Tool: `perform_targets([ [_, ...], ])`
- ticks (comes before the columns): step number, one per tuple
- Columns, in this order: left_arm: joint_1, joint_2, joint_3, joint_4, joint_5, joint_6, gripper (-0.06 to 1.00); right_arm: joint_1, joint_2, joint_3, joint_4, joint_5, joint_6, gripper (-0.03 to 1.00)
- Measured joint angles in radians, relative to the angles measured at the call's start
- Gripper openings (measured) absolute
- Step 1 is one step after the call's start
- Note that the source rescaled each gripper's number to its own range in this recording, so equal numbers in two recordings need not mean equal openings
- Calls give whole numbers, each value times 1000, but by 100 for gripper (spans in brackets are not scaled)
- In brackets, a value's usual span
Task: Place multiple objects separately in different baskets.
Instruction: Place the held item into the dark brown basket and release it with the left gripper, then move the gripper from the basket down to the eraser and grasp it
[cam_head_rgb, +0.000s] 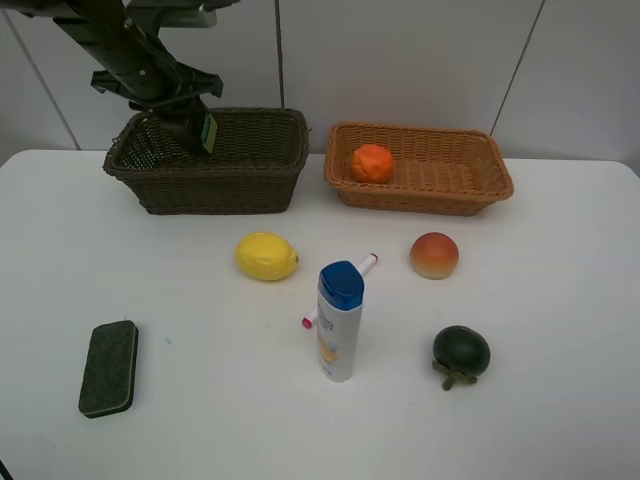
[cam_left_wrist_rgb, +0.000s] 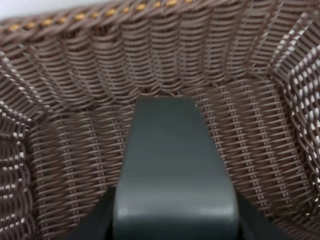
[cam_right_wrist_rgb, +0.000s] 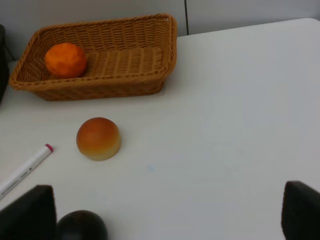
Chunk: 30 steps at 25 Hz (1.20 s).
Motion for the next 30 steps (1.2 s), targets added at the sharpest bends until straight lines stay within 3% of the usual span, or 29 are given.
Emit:
perform_targets([
  [4, 0, 41, 0, 5, -33, 6, 2, 0, 0, 0, 0, 0, 0, 100],
  [5, 0, 45, 0, 7, -39, 9, 10, 0, 0, 0, 0, 0, 0, 100],
  [6, 0, 48, 0, 10, -46, 9, 25, 0, 0, 0, 0, 0, 0, 100],
  [8, 0, 48, -1, 10, -59, 9, 71, 0, 0, 0, 0, 0, 0, 100],
  [9, 0, 48, -3, 10, -59, 7, 84, 0, 0, 0, 0, 0, 0, 100],
  [11, 0, 48, -4, 10, -59, 4, 95, 0, 0, 0, 0, 0, 0, 100],
  [16, 0, 12, -4, 14, -1, 3, 100, 0, 0, 0, 0, 0, 0, 100],
  [21, -1, -103, -4, -7, 166, 14, 100, 0, 0, 0, 0, 0, 0, 100],
  [27, -83, -154, -7, -44, 435, 194, 100, 0, 0, 0, 0, 0, 0, 100],
  [30, -160, -144, -7, -47, 493, 265, 100, 0, 0, 0, 0, 0, 0, 100],
])
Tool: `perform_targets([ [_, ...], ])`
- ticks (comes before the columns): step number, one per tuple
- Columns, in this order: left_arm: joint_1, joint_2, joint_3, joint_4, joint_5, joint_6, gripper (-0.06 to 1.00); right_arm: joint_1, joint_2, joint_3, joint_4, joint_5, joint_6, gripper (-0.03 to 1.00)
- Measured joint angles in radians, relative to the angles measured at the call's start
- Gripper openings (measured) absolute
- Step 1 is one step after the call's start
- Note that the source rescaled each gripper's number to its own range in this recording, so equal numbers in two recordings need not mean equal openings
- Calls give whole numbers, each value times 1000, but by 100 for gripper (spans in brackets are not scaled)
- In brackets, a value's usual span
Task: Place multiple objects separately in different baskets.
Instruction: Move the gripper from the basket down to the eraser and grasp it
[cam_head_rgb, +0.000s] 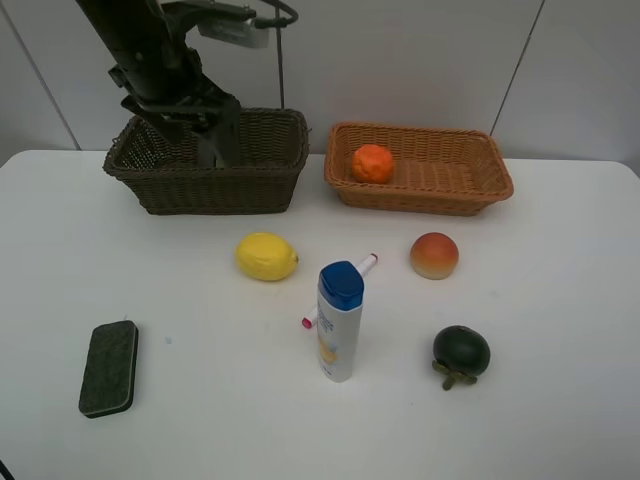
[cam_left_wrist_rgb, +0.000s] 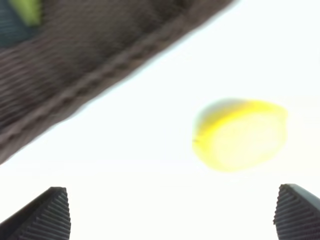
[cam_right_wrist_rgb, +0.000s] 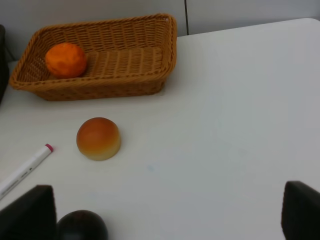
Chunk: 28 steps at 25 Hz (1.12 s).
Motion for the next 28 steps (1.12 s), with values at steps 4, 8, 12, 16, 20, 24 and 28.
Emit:
perform_targets([
  [4, -96, 25, 0, 0, 11, 47, 100, 0, 0, 0, 0, 0, 0, 100],
  [8, -136, 56, 0, 2, 101, 13, 100, 0, 0, 0, 0, 0, 0, 100],
  [12, -137, 57, 9, 6, 208, -94, 100, 0, 0, 0, 0, 0, 0, 100],
  [16, -137, 21, 102, 6, 212, -244, 100, 0, 0, 0, 0, 0, 0, 100],
  [20, -137, -35, 302, 16, 212, -403, 100, 0, 0, 0, 0, 0, 0, 100],
  [24, -137, -69, 471, 27, 211, -506, 100, 0, 0, 0, 0, 0, 0, 100],
  [28, -137, -71, 561, 31, 210, -529, 100, 0, 0, 0, 0, 0, 0, 100],
])
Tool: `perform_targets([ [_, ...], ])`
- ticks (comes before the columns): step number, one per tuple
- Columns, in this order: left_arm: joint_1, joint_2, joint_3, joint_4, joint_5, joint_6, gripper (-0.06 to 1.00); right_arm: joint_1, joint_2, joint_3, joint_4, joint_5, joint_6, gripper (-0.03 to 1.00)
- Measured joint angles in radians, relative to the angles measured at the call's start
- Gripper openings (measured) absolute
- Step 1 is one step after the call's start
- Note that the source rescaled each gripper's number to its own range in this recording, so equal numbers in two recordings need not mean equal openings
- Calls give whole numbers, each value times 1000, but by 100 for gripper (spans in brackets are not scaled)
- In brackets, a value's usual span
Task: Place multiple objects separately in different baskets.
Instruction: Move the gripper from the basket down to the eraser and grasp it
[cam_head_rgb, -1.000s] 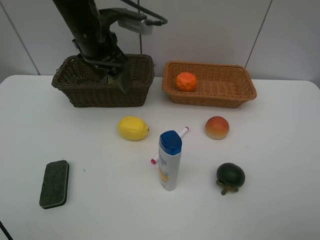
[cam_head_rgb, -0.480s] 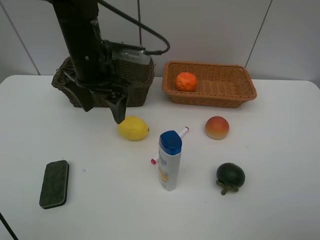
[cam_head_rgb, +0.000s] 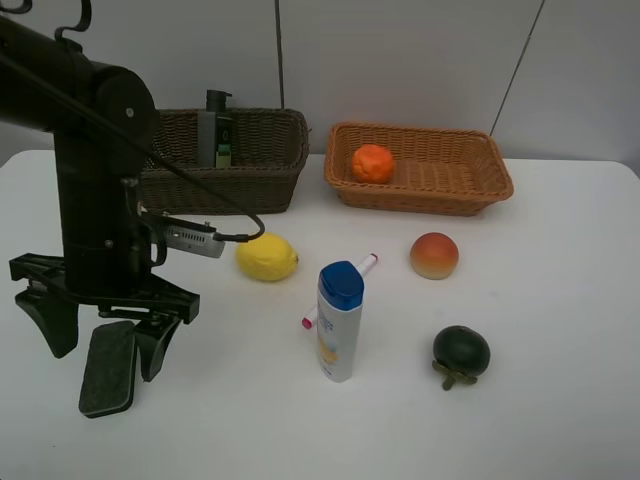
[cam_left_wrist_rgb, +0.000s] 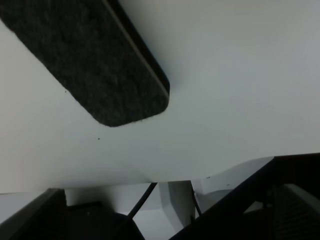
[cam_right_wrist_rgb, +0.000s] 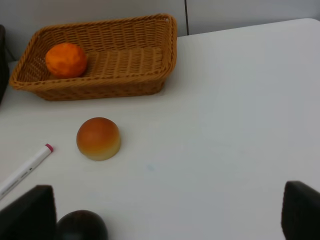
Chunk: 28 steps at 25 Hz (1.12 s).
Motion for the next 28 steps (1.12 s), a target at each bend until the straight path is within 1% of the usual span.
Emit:
perform_targets([
  [3, 15, 0, 25, -1, -23, -33, 100, 0, 0, 0, 0, 0, 0, 100],
  [5, 46, -1, 42, -1, -60, -66, 100, 0, 0, 0, 0, 0, 0, 100],
  [9, 139, -1, 78, 0, -117, -115, 100, 0, 0, 0, 0, 0, 0, 100],
  [11, 185, -1, 81, 0, -135, -119, 100, 0, 0, 0, 0, 0, 0, 100],
  [14, 232, -1, 81, -6, -183, -121, 100, 0, 0, 0, 0, 0, 0, 100],
  [18, 243, -1, 81, -20, -248, -122, 100, 0, 0, 0, 0, 0, 0, 100],
  [23, 243, 62, 81, -30, -251, -125, 100, 0, 0, 0, 0, 0, 0, 100],
  [28, 243, 143, 81, -30, -301, -125, 100, 0, 0, 0, 0, 0, 0, 100],
])
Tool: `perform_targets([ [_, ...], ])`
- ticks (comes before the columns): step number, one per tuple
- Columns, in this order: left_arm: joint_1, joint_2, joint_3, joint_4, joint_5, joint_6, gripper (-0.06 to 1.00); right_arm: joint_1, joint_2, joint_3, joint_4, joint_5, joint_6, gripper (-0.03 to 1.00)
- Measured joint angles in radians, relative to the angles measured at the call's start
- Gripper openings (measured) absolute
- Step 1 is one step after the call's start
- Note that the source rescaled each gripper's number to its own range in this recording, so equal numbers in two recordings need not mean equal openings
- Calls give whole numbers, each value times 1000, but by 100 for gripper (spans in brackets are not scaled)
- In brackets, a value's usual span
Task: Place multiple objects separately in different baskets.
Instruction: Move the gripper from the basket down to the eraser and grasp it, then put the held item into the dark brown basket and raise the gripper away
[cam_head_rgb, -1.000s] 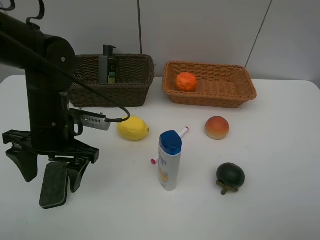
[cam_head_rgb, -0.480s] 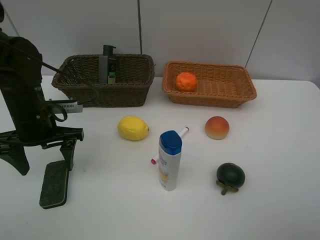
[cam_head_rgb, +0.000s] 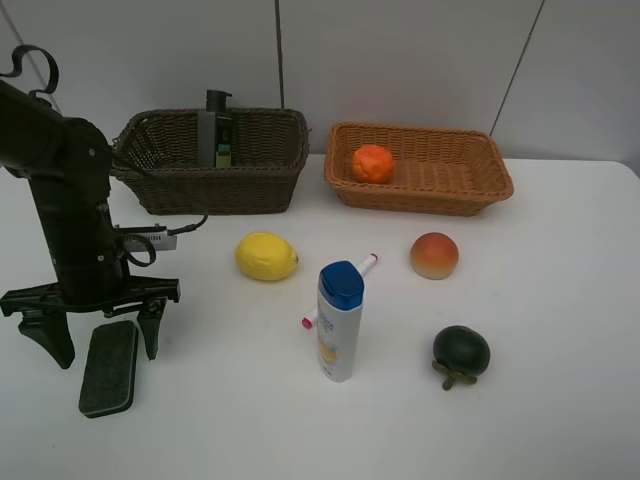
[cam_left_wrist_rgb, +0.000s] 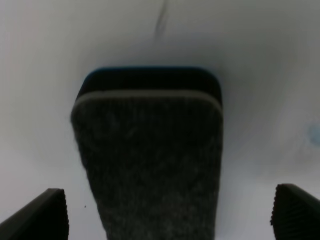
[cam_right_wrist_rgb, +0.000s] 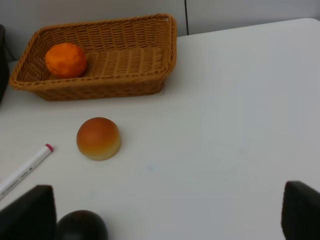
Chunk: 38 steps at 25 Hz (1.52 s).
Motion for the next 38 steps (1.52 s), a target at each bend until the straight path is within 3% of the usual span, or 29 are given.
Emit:
perform_targets([
  [4, 0, 44, -2, -4, -48, 1, 100, 0, 0, 0, 0, 0, 0, 100],
  [12, 2, 70, -9, -24, -29, 7, 97, 0, 0, 0, 0, 0, 0, 100],
  [13, 2, 71, -10, -30, -26, 7, 92, 0, 0, 0, 0, 0, 0, 100],
  [14, 2, 73, -10, -35, -24, 8, 80, 0, 0, 0, 0, 0, 0, 100],
  [16, 2, 79, -10, -38, -6, 10, 37, 0, 0, 0, 0, 0, 0, 100],
  [17, 1, 82, -10, -38, 1, 10, 28, 0, 0, 0, 0, 0, 0, 100],
  [28, 0, 3, -56, 10, -25, 69, 28, 0, 0, 0, 0, 0, 0, 100],
  [34, 0, -210, -253, -10, -27, 136, 28, 0, 0, 0, 0, 0, 0, 100],
  [38, 1, -213, -435, 21, -112, 150, 28, 0, 0, 0, 0, 0, 0, 100],
])
